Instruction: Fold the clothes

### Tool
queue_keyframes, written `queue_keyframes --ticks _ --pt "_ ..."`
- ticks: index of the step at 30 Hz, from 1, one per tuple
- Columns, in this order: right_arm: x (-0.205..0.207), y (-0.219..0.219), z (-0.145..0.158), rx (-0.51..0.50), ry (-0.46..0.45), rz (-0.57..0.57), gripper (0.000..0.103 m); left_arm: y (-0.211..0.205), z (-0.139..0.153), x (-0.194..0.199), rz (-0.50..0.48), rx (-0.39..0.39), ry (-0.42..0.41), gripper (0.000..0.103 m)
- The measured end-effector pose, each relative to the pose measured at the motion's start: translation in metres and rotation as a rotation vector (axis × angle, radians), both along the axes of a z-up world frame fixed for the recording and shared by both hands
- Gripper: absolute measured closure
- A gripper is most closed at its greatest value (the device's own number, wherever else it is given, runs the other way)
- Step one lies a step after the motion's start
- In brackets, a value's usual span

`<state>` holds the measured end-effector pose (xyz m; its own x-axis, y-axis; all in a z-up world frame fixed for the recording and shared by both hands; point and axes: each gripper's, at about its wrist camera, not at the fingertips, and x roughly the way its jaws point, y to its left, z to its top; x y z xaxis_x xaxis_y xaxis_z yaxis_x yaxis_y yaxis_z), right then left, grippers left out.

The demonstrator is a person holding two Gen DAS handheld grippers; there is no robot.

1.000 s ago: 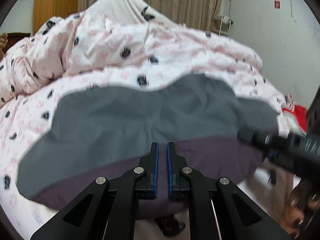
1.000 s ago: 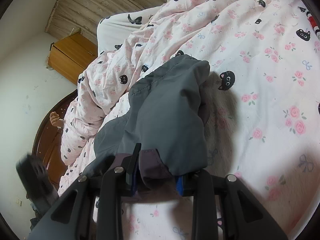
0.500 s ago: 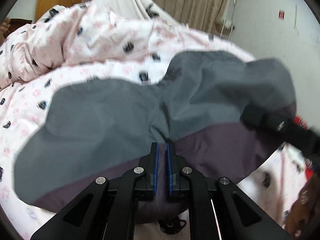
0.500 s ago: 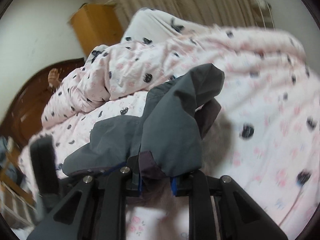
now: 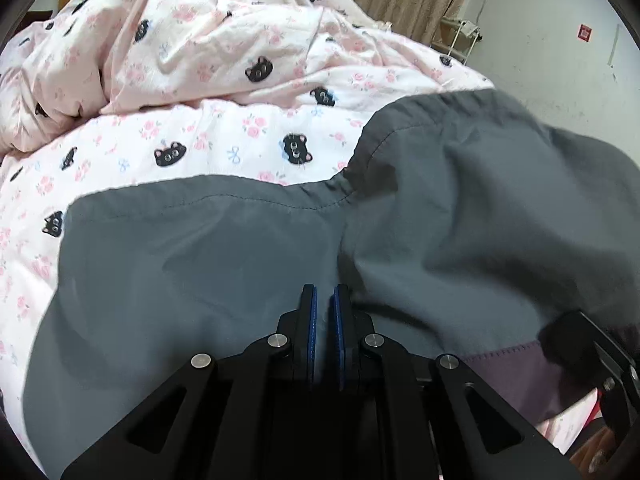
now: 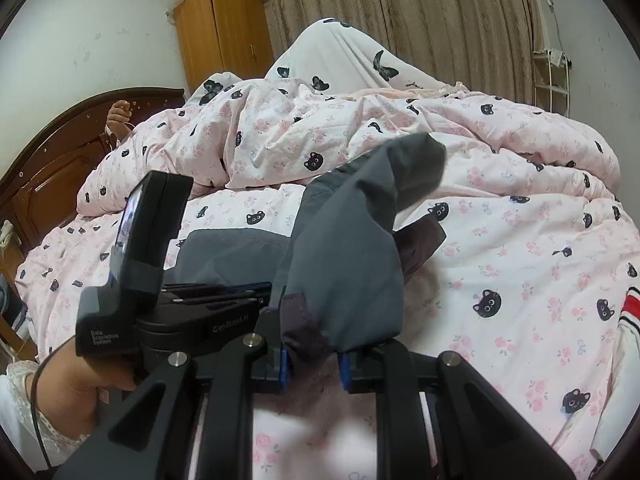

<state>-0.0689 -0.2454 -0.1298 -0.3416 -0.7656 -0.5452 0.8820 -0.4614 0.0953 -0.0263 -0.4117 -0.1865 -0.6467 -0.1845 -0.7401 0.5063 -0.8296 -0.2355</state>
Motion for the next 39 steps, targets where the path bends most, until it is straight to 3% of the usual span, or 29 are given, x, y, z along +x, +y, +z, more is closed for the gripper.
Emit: queue_keyframes --ticks 6,15,23,32,37,39 --pt "0.010 -0.008 0.004 0.030 0.067 0.028 0.085 -0.009 0.027 0.066 0.114 -0.041 0.117 0.096" --pt "0.052 -0.035 0.009 0.115 0.263 0.115 0.084 -0.046 0.026 0.168 0.313 0.008 0.162 0.096" --pt "0.111 -0.077 -0.006 0.246 0.444 0.265 0.084 -0.055 -0.004 0.189 0.363 0.061 0.115 0.096" --pt "0.161 -0.107 -0.052 0.411 0.603 0.451 0.084 -0.067 -0.014 0.194 0.391 0.118 0.121 0.096" --pt "0.177 -0.115 -0.078 0.493 0.682 0.522 0.084 -0.069 0.004 0.213 0.460 0.050 0.179 0.096" --pt "0.181 -0.118 -0.086 0.517 0.707 0.544 0.084 -0.072 0.015 0.215 0.443 0.034 0.207 0.096"
